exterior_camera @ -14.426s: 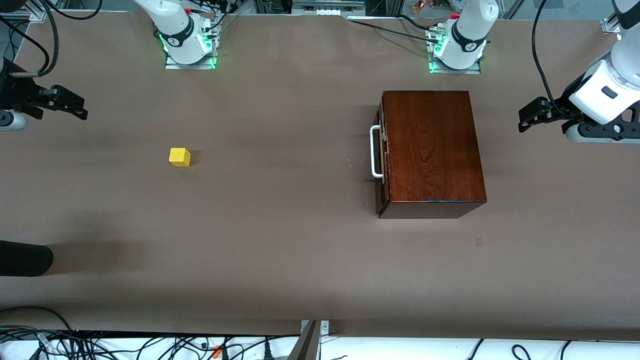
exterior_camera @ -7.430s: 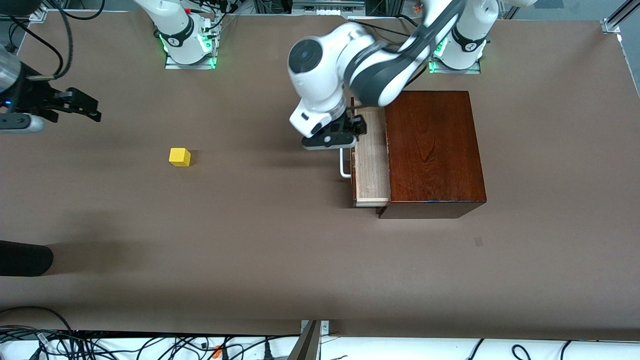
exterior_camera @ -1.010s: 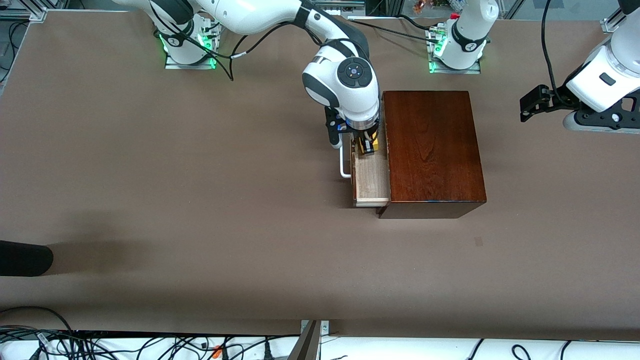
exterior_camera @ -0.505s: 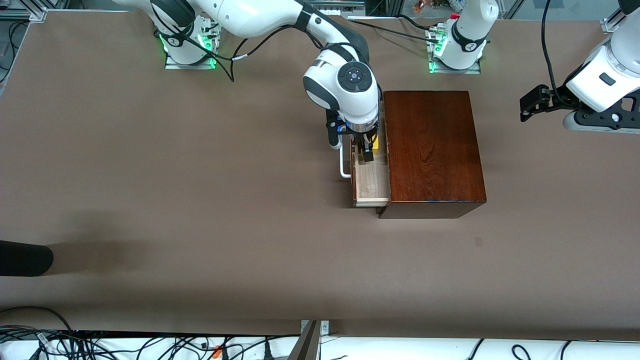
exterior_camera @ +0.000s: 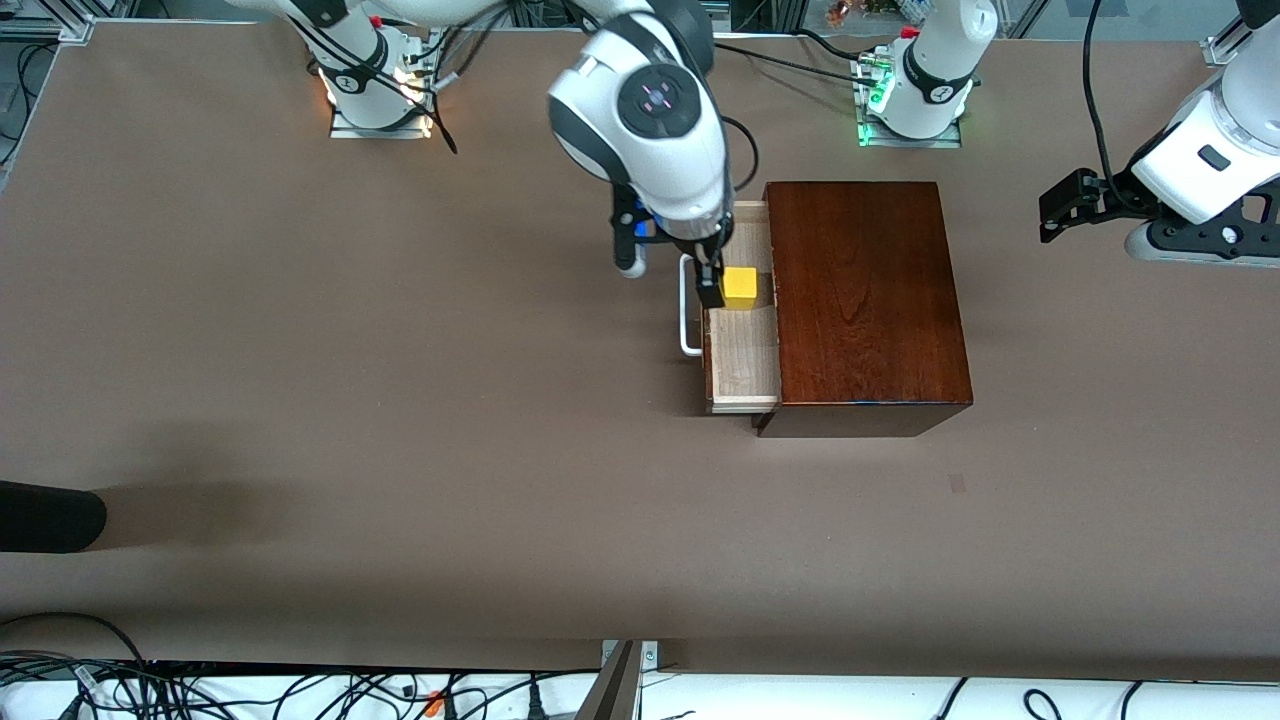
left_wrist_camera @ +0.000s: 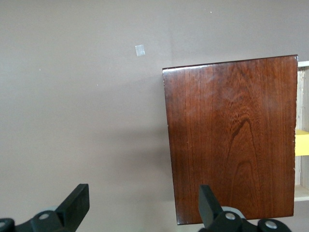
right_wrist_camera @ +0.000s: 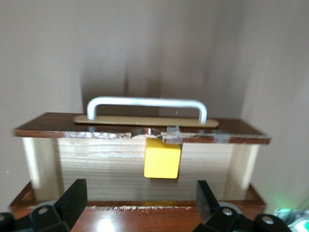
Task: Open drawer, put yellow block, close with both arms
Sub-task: 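Retract the right gripper while the left gripper moves to the drawer front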
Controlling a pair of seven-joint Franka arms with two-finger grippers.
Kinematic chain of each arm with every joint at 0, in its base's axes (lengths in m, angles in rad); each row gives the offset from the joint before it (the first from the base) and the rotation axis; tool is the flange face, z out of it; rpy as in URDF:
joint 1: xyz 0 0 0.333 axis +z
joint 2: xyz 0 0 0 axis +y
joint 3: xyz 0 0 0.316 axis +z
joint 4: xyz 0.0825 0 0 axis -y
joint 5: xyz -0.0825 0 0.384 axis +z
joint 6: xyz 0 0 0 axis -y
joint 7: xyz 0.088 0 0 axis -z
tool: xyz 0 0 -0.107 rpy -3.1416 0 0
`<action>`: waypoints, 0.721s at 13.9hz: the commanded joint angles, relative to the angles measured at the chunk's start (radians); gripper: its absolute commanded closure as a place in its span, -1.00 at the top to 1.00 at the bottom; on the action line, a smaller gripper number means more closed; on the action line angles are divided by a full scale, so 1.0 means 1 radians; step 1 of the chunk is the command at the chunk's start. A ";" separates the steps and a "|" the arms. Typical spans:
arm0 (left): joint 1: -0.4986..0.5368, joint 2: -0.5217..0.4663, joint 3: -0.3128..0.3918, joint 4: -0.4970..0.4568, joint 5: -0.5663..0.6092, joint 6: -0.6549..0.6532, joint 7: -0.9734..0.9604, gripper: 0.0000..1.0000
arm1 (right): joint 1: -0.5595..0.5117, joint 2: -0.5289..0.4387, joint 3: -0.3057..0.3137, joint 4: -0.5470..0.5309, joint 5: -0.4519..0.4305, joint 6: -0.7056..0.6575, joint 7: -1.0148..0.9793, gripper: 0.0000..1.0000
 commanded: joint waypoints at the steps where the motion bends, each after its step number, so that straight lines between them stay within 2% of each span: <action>1: 0.001 0.004 0.004 0.018 -0.034 -0.032 0.049 1.00 | -0.067 -0.075 0.004 -0.020 0.019 -0.116 -0.167 1.00; 3: -0.008 0.017 0.001 0.018 -0.037 -0.105 0.060 1.00 | -0.119 -0.138 -0.003 -0.034 0.019 -0.218 -0.380 1.00; 5: -0.016 0.048 -0.002 0.017 -0.038 -0.166 0.177 1.00 | -0.183 -0.190 -0.005 -0.081 0.016 -0.270 -0.561 1.00; 8: -0.033 0.106 -0.049 0.017 -0.038 -0.189 0.383 1.00 | -0.295 -0.354 -0.016 -0.282 0.016 -0.273 -0.886 1.00; 10: -0.033 0.151 -0.149 0.018 -0.040 -0.189 0.518 1.00 | -0.376 -0.456 -0.020 -0.402 0.010 -0.276 -1.102 1.00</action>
